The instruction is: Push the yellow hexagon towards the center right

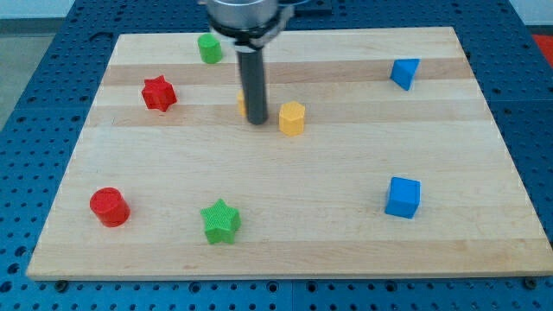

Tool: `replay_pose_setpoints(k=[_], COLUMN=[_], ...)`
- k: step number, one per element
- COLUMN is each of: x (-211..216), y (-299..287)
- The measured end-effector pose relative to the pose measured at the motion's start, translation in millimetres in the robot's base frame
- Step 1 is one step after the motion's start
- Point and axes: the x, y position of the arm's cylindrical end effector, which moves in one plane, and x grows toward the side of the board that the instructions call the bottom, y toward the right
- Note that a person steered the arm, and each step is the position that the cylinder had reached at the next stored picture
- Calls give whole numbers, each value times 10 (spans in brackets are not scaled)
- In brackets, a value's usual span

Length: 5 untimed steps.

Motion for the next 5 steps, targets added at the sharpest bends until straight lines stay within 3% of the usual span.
replay_pose_setpoints(k=[3,5], x=[351,249], y=[372,461])
